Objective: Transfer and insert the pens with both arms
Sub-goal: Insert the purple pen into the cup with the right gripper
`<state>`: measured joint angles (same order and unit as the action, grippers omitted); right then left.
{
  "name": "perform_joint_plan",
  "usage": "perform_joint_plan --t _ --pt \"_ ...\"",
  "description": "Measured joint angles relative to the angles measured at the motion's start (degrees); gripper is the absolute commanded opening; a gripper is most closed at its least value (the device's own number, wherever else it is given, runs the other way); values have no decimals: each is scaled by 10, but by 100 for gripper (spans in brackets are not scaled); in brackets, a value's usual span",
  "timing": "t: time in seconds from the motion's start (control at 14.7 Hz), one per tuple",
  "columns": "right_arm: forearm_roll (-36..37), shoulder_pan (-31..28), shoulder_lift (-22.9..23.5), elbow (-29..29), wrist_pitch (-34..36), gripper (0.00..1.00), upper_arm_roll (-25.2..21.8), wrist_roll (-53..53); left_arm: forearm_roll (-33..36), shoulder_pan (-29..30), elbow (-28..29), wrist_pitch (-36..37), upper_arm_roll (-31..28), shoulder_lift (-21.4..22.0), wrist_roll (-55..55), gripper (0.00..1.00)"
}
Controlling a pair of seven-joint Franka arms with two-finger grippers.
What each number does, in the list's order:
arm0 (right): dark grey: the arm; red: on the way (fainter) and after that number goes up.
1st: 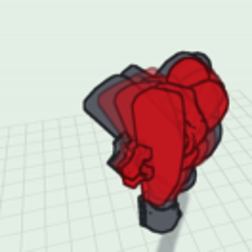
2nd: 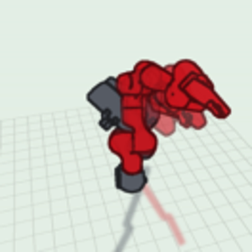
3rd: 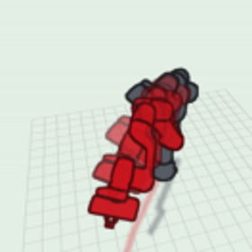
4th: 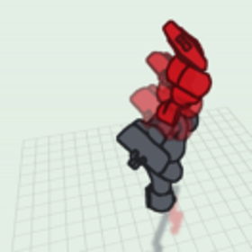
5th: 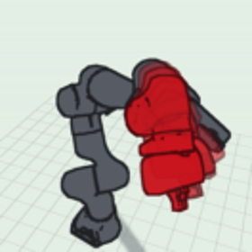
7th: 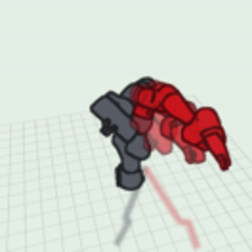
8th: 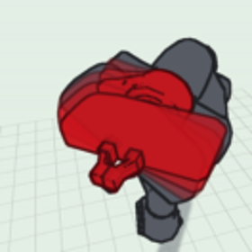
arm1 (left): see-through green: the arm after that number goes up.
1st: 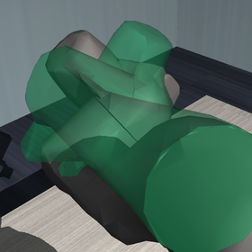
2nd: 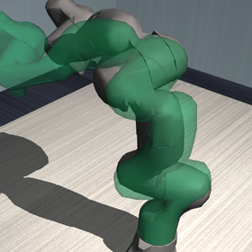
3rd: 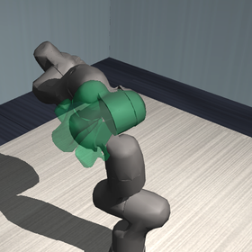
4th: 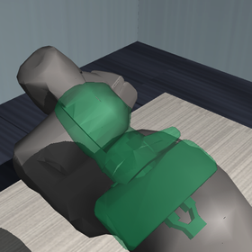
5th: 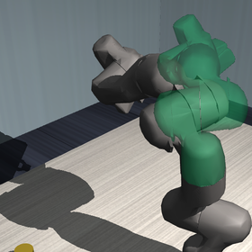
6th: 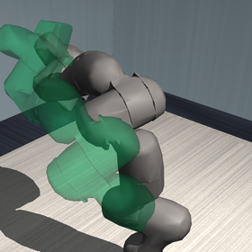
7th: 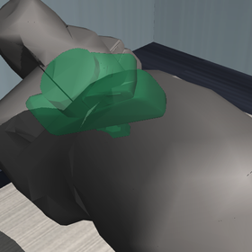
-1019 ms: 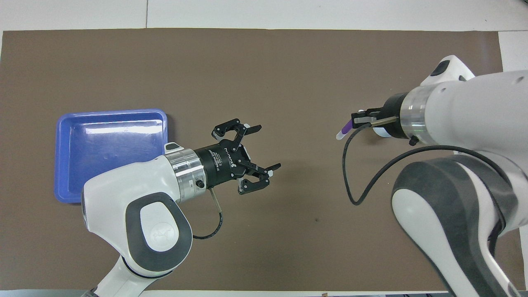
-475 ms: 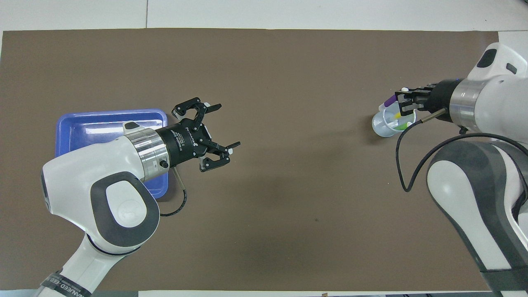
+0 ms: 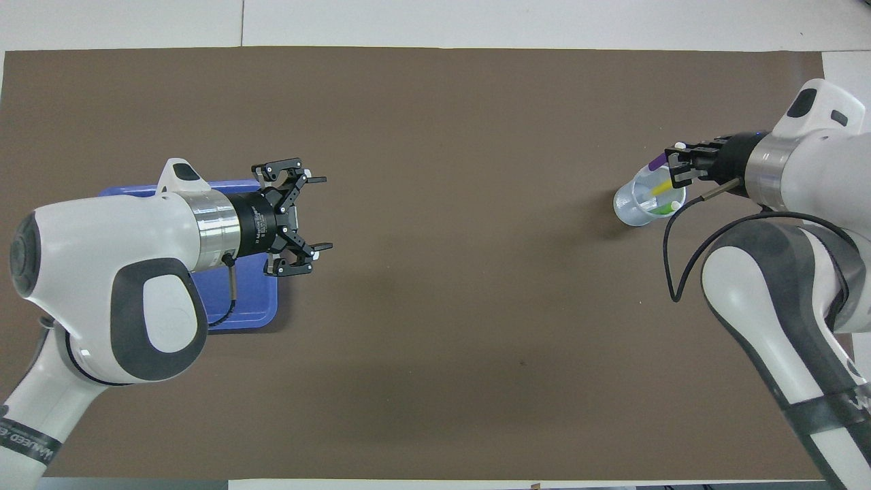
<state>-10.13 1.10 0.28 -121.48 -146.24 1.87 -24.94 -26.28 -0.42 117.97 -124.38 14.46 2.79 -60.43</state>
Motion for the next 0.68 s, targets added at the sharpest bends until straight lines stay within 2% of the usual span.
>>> perform_joint_plan --t 0.34,0.68 --pt "0 0 3 -17 -13 0 0 0 142 46 -109 135 -1 -37 203 100" --pt "0 0 19 -26 -39 0 0 0 253 89 -226 275 -5 -53 479 100"
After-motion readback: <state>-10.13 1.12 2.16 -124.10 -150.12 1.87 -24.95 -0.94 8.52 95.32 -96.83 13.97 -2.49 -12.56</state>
